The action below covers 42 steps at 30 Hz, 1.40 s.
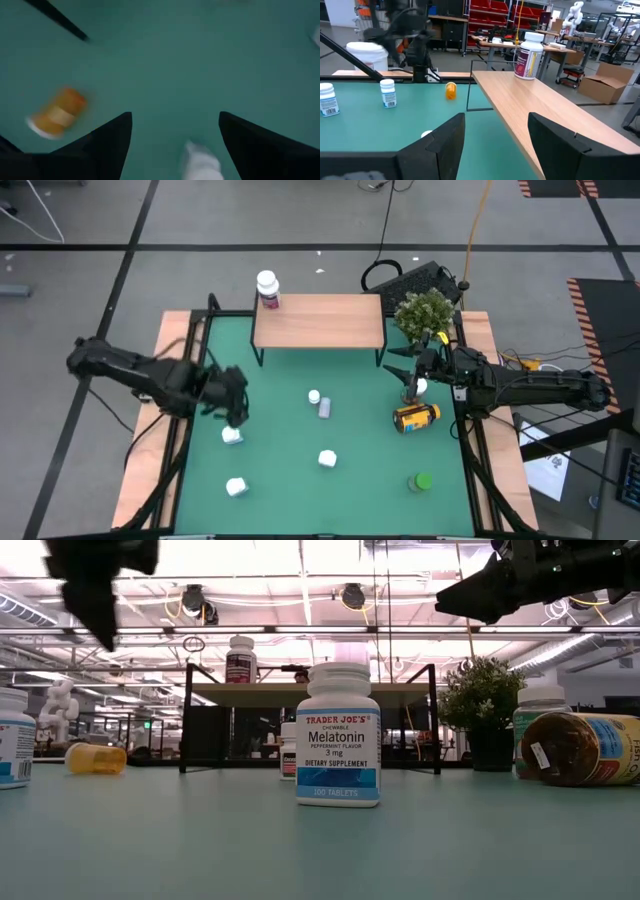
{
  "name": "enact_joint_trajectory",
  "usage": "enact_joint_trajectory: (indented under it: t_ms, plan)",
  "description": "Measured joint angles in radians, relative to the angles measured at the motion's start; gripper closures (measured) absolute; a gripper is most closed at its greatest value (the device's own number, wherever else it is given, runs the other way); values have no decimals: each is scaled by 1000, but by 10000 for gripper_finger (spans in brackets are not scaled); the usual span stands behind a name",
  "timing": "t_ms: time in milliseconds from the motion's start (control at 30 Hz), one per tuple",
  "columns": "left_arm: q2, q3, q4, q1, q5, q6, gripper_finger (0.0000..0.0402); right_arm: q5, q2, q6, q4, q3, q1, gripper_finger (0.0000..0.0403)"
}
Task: Pick and place medicine bottles onto shelf by color
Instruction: Put the white and green pill bottle on the shelf
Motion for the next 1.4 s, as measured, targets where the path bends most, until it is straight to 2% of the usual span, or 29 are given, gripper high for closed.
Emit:
enact_joint_trajectory:
  t_ms: [100, 200, 267, 400, 500, 567, 767, 933, 1067, 1200, 1400]
  plan:
    - [18, -28, 71, -115, -4, -101, 114, 0, 0, 6, 8, 0, 0, 190]
    - [45, -56, 217, -185, -108, -89, 117, -2, 4, 6, 35, 0, 0, 190]
    - [78, -80, 391, -212, -173, 6, 117, -3, 8, 5, 62, 0, 0, 190]
    - [176, -107, 776, -216, -192, 326, 117, -5, 18, 6, 112, 0, 0, 190]
    - [248, -91, 930, -190, -224, 460, 117, -3, 22, 6, 134, 0, 1, 190]
    - [284, -64, 960, -160, -227, 473, 117, -3, 27, 8, 135, 0, 1, 190]
    - [313, -40, 910, -86, -193, 447, 117, -2, 63, 67, 75, 1, 1, 190]
    - [313, -40, 902, -45, -190, 494, 117, -1, 73, 144, -201, 42, 1, 190]
    - [313, -40, 903, -16, -186, 565, 117, 0, 66, 174, -507, 166, 1, 190]
    - [313, -39, 914, 13, -184, 607, 117, -1, 69, 276, -828, 315, 14, 190]
    - [326, -39, 939, 41, -183, 641, 117, 0, 73, 398, -1220, 423, 23, 175]
